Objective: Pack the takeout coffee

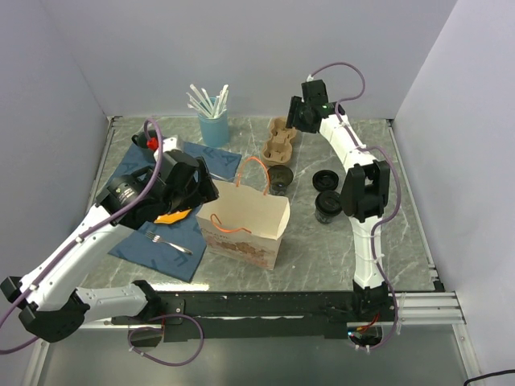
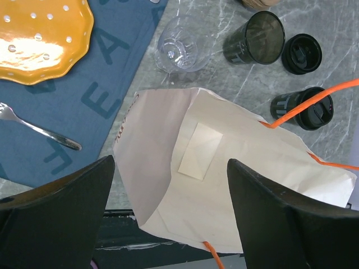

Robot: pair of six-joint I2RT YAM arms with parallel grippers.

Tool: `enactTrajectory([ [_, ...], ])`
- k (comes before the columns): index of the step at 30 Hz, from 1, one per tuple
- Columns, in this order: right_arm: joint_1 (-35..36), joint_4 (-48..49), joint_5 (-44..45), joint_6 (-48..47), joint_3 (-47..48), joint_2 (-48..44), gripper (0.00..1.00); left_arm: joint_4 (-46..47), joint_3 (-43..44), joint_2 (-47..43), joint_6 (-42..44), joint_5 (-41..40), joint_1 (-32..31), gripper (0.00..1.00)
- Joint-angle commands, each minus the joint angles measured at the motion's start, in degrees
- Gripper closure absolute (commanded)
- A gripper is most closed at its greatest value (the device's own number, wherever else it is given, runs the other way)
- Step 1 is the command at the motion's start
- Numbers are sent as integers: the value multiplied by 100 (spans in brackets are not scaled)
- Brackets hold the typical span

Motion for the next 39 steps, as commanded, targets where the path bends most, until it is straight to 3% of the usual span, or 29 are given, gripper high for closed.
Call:
enactTrajectory([
  [1, -50, 450, 246, -166, 96, -224, 33, 20, 30, -136, -160, -109, 15, 12],
  [6, -59, 803, 300, -201, -126, -304, 21, -69, 4, -206, -222, -135, 15, 12],
  [8, -50, 506, 300, -271, 348, -41, 0, -68, -31, -241, -257, -127, 15, 12],
  [15, -24, 829, 414, -491, 86, -233, 0, -25, 47, -110, -195, -162, 15, 12],
  [31, 161, 170, 934, -728, 666, 39, 0, 28, 30, 66, -186, -153, 15, 12],
  [39, 178, 1425, 354, -939, -81, -496, 0, 37, -31, -13, -257, -153, 15, 12],
])
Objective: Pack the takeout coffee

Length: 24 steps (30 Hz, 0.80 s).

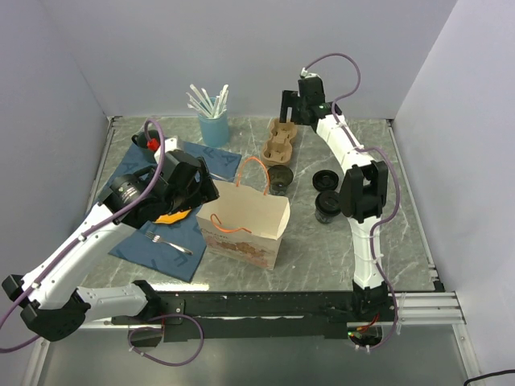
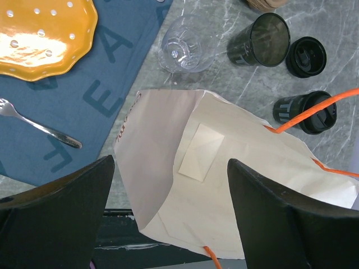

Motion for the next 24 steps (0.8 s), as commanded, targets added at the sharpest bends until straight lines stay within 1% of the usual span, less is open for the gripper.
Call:
enactTrajectory([
  [1, 51, 922, -189, -225, -210, -477, 0, 74, -3, -56, -117, -92, 17, 12],
  [6, 34, 475, -514, -330, 220, -38, 0, 4, 50, -39, -126, -144, 26, 12],
  [7, 25, 230, -558, -348, 343, 93, 0, -5, 58, -39, -134, -153, 17, 12],
  [9, 43, -79, -532, -461, 580, 208, 0, -31, 41, -65, -161, -153, 17, 12],
  [10, 60, -71, -497, -523, 598, 209, 0, -31, 24, -83, -170, -145, 17, 12],
  [13, 60, 122, -558, -708, 371, 121, 0, -14, -38, -127, -178, -127, 17, 12],
  [17, 60, 201, -812, -778, 397, 165, 0, 13, -30, -74, -152, -109, 26, 12],
  [20, 60, 71, -945, -770, 396, 226, 0, 21, 41, 5, -99, -109, 17, 12],
  [24, 69, -123, -1033, -639, 134, 183, 0, -14, 85, 49, -82, -109, 26, 12],
])
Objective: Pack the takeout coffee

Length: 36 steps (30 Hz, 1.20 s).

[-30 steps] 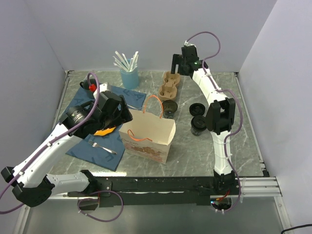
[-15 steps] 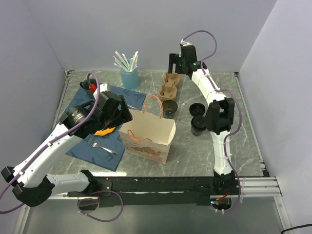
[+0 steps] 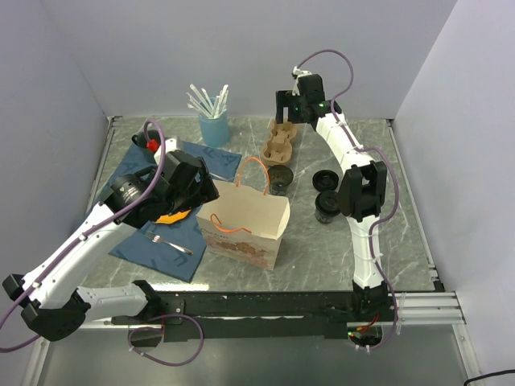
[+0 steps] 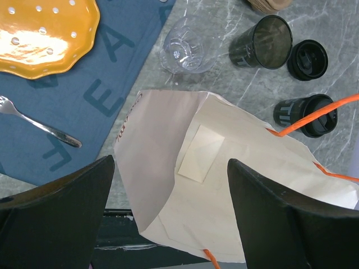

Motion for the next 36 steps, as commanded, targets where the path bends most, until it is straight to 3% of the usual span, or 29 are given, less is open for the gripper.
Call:
enactTrajectory([
  [1, 41, -144, -174, 61, -201, -16, 0, -18, 102, 19, 23, -74, 17, 12],
  [7, 58, -151, -533, 123, -405, -105, 0, 61, -56, -52, -3, 5, 17, 12],
  [14, 58, -100, -219, 1000, -791, -254, 0, 52, -29, 18, 14, 5, 17, 12],
  [18, 58, -538, -235, 1300, -239, 131, 0, 61, -100, -34, -38, 31, 17, 12],
  [28, -3, -135, -322, 1793, -721, 9, 18, -45, -117, -87, -109, 40, 17, 12],
  [36, -74, -117, -289, 1890, -660, 88, 22, -36, -117, -70, -100, 40, 17, 12],
])
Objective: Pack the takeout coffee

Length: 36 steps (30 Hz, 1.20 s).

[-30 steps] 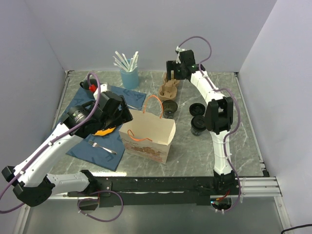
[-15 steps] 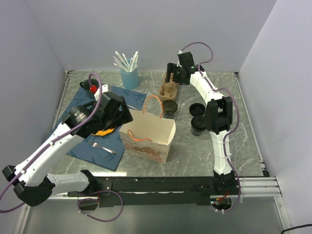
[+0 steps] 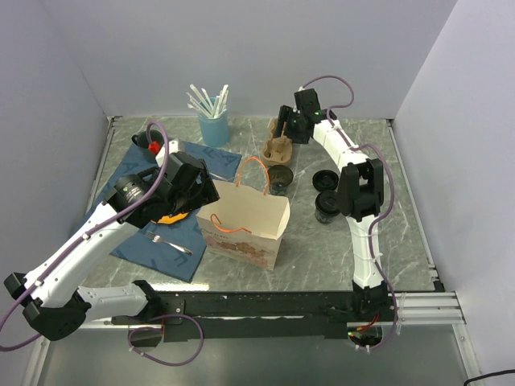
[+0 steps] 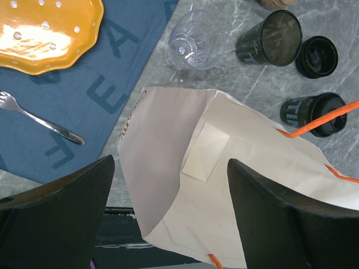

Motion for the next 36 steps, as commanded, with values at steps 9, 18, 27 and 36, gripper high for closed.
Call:
enactTrajectory([
  [9, -161, 307, 24, 76, -30, 58, 30, -53, 97, 12, 21, 13, 17, 12],
  [18, -188, 422, -11, 75, -75, 84, 39, -36, 132, 65, 91, 22, 17, 12],
  [27, -197, 334, 235, 146, 22, 251, 48, -62, 106, 65, 109, 22, 17, 11],
  [36, -197, 422, 322, 155, 119, 374, 56, -89, 141, 109, 117, 22, 26, 11],
])
